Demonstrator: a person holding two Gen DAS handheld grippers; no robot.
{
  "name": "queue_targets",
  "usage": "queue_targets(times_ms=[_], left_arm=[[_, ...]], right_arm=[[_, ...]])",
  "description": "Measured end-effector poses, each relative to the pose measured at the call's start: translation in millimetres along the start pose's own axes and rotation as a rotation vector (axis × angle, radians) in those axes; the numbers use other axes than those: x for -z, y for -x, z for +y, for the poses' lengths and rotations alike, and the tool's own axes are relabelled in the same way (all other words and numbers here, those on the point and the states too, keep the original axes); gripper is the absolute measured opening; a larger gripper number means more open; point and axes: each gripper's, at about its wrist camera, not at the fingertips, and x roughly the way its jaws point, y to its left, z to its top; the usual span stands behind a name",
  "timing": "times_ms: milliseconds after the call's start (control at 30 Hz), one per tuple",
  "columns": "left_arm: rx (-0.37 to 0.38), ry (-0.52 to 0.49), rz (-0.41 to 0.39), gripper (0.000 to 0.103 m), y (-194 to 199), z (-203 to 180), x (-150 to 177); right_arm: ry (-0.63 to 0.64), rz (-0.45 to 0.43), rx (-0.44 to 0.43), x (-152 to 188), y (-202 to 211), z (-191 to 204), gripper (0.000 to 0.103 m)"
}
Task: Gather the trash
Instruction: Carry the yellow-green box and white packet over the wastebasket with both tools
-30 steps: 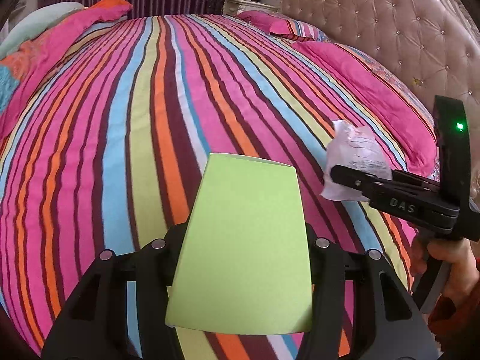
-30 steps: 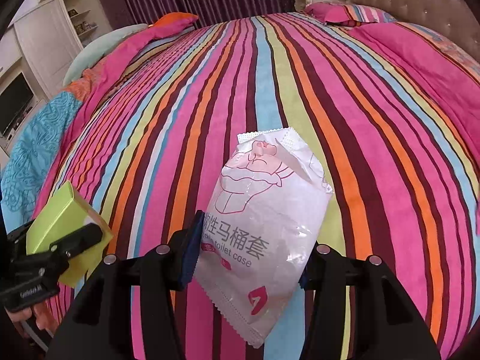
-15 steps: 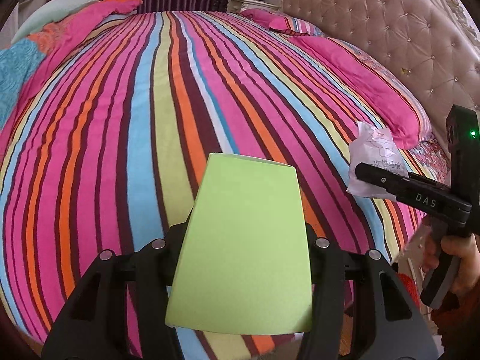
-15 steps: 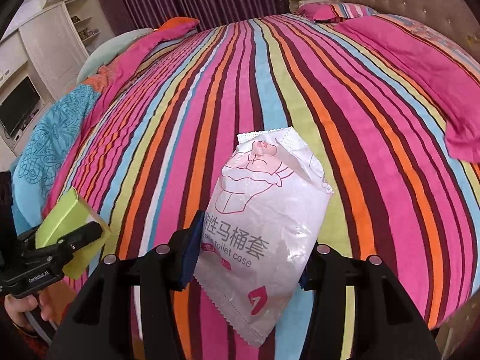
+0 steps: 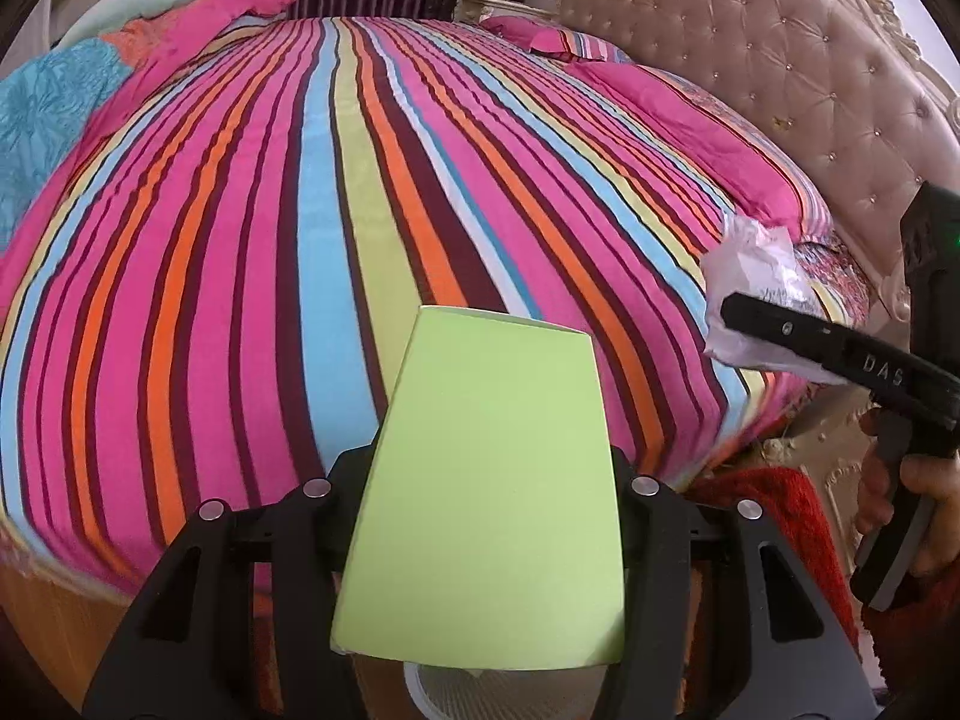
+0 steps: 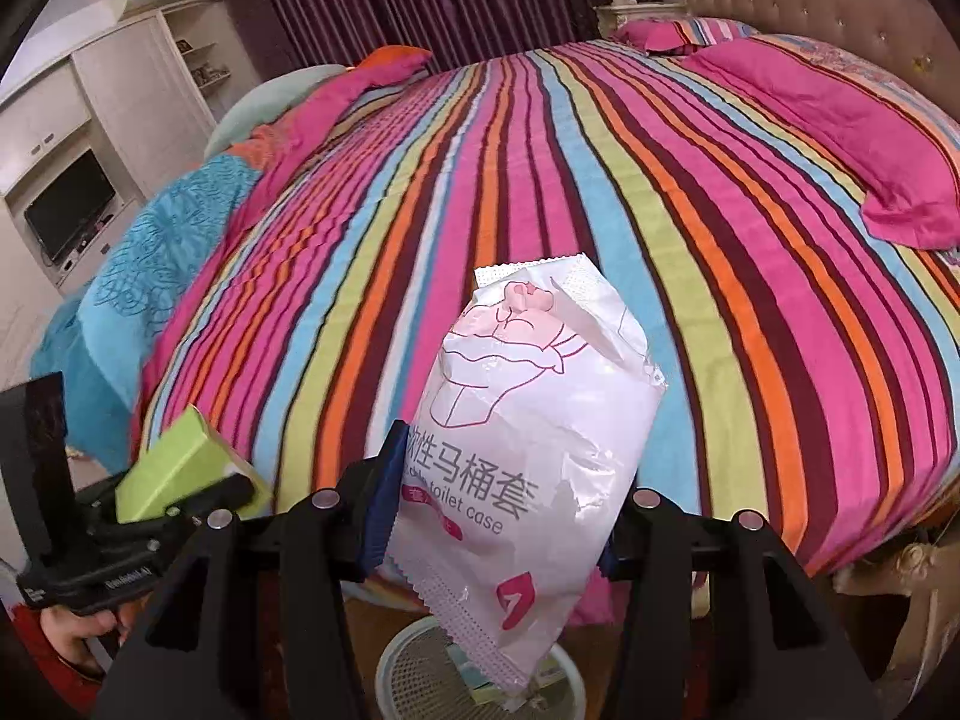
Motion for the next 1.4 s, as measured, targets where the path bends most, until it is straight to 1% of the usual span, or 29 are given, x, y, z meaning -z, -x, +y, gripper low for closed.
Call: queue_targets(times_ms=[67, 167, 300, 433, 600, 833, 967, 1033, 1267, 1400], left_arm=[[0.004, 0.008, 0.005, 0.051, 6.4, -1.0, 14.0], [0.011, 0.042, 0.024, 0.051, 12.4, -0.3, 37.5], [0.007, 0.060, 0.056, 0.051, 14.1, -0.2, 60.5], [0.002, 0.065, 0.098, 0.051, 14.2, -0.3, 80.7], [0.002, 0.075, 0.149, 0.051, 8.5, -3.3, 100.7], [0.014, 0.089, 0.274, 0.051, -17.6, -5.8, 122.3], [0.020, 0.093, 0.357, 0.051, -37.9, -7.4, 133.3], [0.027, 0.088, 0.394, 0.051, -46.6, -9.3, 136.7], [0.028, 0.072, 0.501, 0.051, -71.9, -13.4, 149.0], [0.022, 0.085, 0.553, 0.051, -83.7, -11.0, 154.2]], right_arm=[[0.013, 0.017, 0.008, 9.4, 4.5, 7.1, 0.048], [-0.011, 0.049, -0.032, 27.4, 8.6, 12.2, 0.048], [0.000, 0.084, -0.038, 53.7, 10.8, 22.8, 0.048], [-0.021, 0.146, -0.048, 77.6, 9.2, 25.0, 0.048], [-0.054, 0.245, -0.046, 103.9, -2.9, 25.5, 0.048], [-0.107, 0.393, -0.030, 129.9, -30.4, 21.5, 0.048], [-0.199, 0.516, -0.037, 150.1, -51.9, 6.3, 0.048], [-0.239, 0.560, -0.038, 157.1, -59.4, -0.3, 0.048], [-0.313, 0.665, -0.018, 169.7, -77.7, -11.3, 0.048], [-0.335, 0.716, -0.006, 176.7, -86.1, -12.9, 0.048]])
